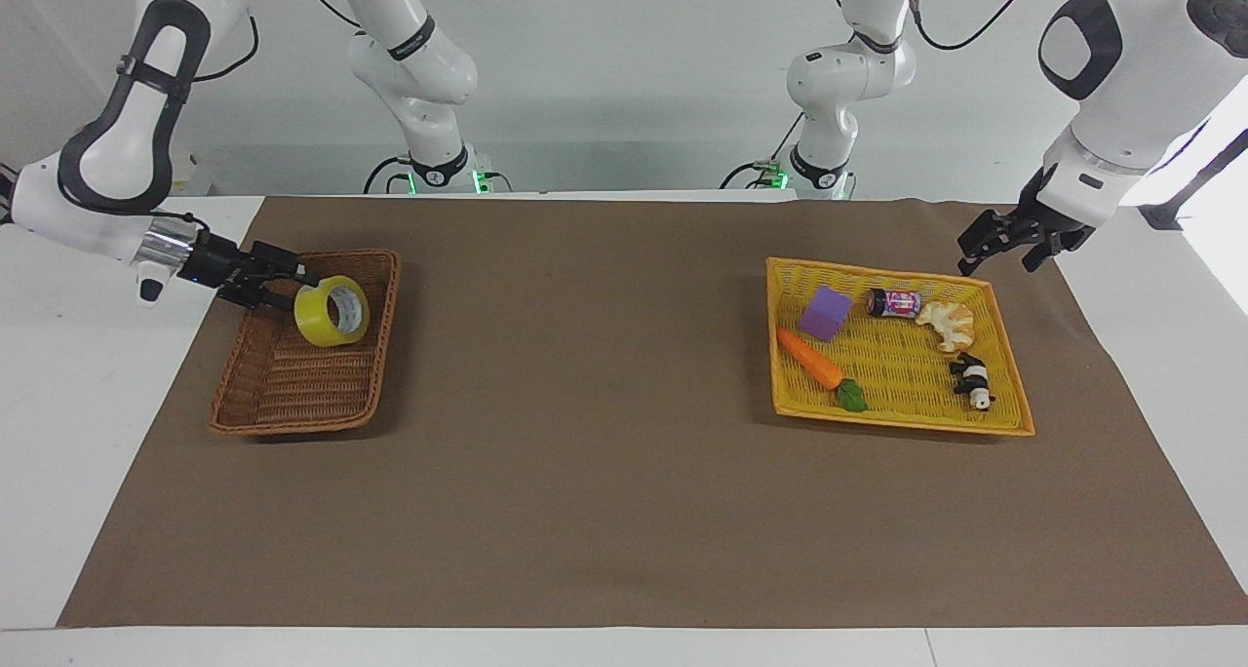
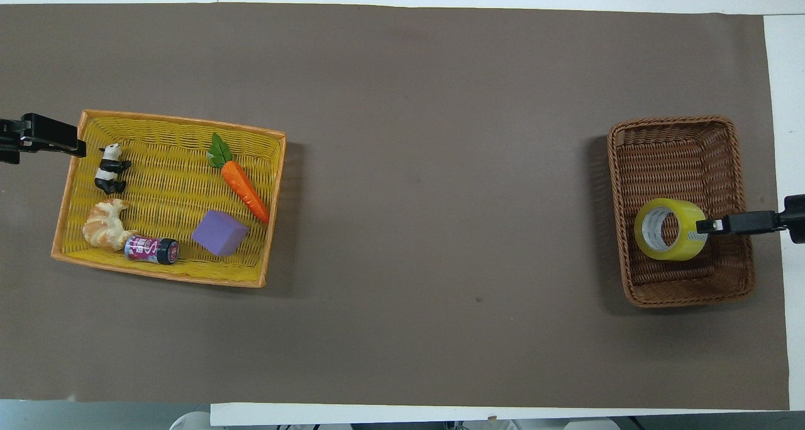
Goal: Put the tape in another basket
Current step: 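Lower the tape into the wicker basket and open the right gripper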
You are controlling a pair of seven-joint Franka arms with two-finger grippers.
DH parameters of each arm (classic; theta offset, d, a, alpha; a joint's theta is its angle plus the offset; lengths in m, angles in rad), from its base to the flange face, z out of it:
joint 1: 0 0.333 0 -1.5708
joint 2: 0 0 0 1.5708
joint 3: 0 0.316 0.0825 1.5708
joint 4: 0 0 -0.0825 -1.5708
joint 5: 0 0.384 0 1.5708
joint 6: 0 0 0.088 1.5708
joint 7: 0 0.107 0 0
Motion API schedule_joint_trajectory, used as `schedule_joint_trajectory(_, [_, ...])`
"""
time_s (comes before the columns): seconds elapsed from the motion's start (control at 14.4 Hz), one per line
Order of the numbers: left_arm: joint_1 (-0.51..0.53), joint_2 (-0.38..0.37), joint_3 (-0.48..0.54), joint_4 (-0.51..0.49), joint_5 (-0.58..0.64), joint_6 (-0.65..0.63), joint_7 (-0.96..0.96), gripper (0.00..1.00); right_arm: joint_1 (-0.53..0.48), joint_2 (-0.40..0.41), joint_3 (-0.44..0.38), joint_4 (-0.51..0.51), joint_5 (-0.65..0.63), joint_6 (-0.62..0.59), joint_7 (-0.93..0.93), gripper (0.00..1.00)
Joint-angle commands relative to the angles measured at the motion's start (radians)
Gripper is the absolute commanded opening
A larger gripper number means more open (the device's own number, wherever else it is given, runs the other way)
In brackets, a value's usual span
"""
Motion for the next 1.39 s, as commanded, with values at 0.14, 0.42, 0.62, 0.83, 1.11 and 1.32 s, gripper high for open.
schedule_joint_trajectory(0.14, [0.006,-0.001,0.002,0.019,0.016,-0.024,0.017,1.0,-0.03,-0.007,0.006,0.024,-0.01,-0.036,-0.014,1.0])
schedule_joint_trajectory(0.42, [-0.035,-0.011,0.002,0.004,0.016,0.003,0.015,1.0,-0.044,-0.016,0.004,0.07,-0.016,-0.068,-0.002,1.0])
schedule_joint_trajectory(0.62, [-0.046,-0.011,0.002,0.001,0.016,-0.001,0.015,1.0,-0.012,-0.05,0.018,0.153,-0.117,-0.079,0.067,1.0])
schedule_joint_trajectory(0.83, [-0.046,-0.011,0.002,0.001,0.016,0.0,0.015,1.0,0.062,-0.076,0.018,0.236,-0.195,-0.106,0.139,1.0])
schedule_joint_trajectory(1.11, [-0.104,-0.013,0.021,-0.007,0.019,0.002,0.014,1.0,0.192,-0.177,0.018,0.253,-0.344,-0.106,0.312,1.0])
schedule_joint_trajectory(1.32, [-0.19,-0.01,0.142,-0.007,0.022,0.051,0.015,1.0,0.278,-0.231,0.019,0.285,-0.451,-0.144,0.435,1.0])
